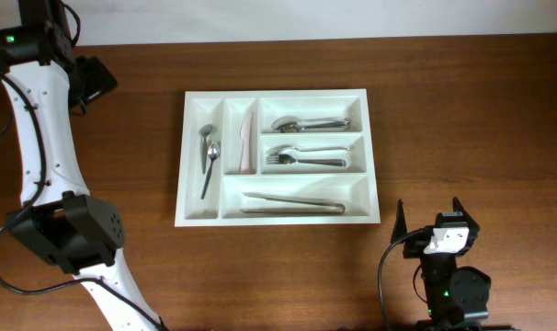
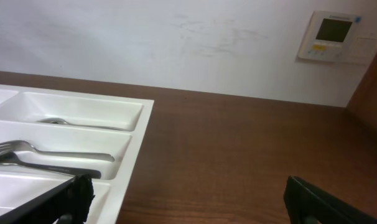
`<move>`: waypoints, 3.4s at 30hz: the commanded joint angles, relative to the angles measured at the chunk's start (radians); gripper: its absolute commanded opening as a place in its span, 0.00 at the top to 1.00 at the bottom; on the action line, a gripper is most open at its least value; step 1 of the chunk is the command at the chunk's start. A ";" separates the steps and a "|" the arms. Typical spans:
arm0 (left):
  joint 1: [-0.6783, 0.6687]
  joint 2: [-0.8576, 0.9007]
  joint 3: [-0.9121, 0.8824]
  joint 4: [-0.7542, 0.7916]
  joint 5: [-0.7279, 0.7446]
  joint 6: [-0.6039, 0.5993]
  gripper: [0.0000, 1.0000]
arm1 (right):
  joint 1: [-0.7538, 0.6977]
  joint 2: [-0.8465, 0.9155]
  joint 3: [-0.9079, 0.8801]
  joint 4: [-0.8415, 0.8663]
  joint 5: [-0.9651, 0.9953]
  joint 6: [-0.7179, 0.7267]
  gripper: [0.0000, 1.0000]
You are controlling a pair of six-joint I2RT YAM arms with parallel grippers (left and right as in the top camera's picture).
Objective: Pack container
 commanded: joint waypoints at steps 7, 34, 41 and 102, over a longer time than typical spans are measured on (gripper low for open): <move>0.000 -0.010 0.014 0.002 -0.007 -0.006 0.01 | 0.008 -0.008 -0.011 0.000 0.031 -0.016 0.01; 0.000 -0.010 0.014 0.002 -0.007 -0.006 0.01 | 0.008 -0.007 -0.011 0.003 0.031 -0.015 0.01; 0.001 -0.010 0.014 -0.006 -0.011 0.009 0.01 | 0.008 -0.007 -0.011 0.003 0.031 -0.015 0.01; -0.075 -1.535 -1.691 0.999 -0.032 0.005 0.01 | 0.008 -0.007 -0.011 0.003 0.031 -0.015 0.01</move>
